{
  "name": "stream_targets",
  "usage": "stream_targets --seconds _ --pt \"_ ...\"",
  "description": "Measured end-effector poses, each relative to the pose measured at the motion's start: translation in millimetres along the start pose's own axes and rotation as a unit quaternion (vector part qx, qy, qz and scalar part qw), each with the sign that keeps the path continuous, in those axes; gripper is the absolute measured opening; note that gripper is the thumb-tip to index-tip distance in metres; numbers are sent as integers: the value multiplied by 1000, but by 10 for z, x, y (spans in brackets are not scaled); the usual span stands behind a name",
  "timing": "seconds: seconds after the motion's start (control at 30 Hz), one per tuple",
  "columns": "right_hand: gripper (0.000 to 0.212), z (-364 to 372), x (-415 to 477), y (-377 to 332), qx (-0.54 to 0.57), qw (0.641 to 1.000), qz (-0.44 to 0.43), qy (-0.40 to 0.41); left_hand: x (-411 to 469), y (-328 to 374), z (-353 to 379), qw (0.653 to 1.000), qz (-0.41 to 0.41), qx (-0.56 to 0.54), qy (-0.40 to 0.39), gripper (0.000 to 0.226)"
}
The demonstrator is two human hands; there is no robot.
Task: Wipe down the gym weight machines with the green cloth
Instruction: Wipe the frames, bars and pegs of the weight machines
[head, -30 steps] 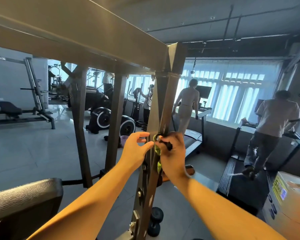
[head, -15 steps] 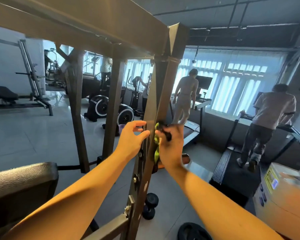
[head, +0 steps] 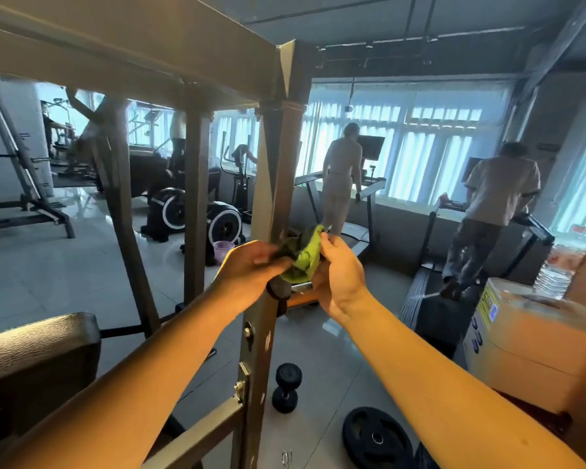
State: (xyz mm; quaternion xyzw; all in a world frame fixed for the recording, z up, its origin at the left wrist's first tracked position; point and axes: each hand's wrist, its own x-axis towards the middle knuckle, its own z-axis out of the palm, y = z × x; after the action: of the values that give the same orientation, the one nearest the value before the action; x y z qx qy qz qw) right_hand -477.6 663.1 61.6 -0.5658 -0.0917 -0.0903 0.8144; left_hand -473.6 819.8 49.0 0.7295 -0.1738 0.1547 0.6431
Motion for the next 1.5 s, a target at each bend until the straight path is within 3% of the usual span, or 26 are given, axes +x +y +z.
stream_targets --seconds 0.13,0.23,0.33,0.53,0.73,0.8,0.87,0.97,1.03,1.07,1.13,1.2,1.33,1.43,1.5 --pt "15 -139 -141 29 -46 998 24 -38 -8 69 114 990 -69 -112 49 21" --pt "13 -239 -166 15 -78 996 27 -36 -24 114 151 988 -104 -114 14 13" --pt "13 -298 -157 -27 -122 992 26 -13 -72 93 226 992 -83 -88 -22 28" --pt "17 -400 -185 -1 -226 967 -40 114 0 13 193 997 -39 15 71 28" --pt "22 -63 -212 68 -142 989 -17 23 25 17 179 999 -24 -32 21 24" --pt "24 -4 -144 159 -140 990 -6 25 33 67 113 1000 -8 -2 -12 19" --pt "18 44 -34 167 -166 984 -24 62 87 100 22 1000 10 19 9 15" --pt "26 186 282 -104 -190 969 -110 116 284 18 -128 994 26 41 99 11" --pt "21 329 534 -389 -241 936 -214 139 424 -87 -215 988 7 65 143 8" --pt "19 423 628 -511 -277 916 -256 138 477 -144 -248 986 1 76 146 5" --pt "14 577 796 -598 -352 870 -317 136 550 -264 -281 987 -15 92 130 25" --pt "6 630 850 -478 -353 850 -368 135 578 -339 -272 991 -26 77 110 31" --pt "7 329 716 310 -424 802 -404 118 619 -473 -256 993 -21 20 116 29" --pt "13 37 509 920 -443 807 -370 123 636 -527 -264 994 -16 5 111 28" --pt "13 -7 557 869 -441 818 -354 110 628 -537 -263 994 -12 8 105 29"
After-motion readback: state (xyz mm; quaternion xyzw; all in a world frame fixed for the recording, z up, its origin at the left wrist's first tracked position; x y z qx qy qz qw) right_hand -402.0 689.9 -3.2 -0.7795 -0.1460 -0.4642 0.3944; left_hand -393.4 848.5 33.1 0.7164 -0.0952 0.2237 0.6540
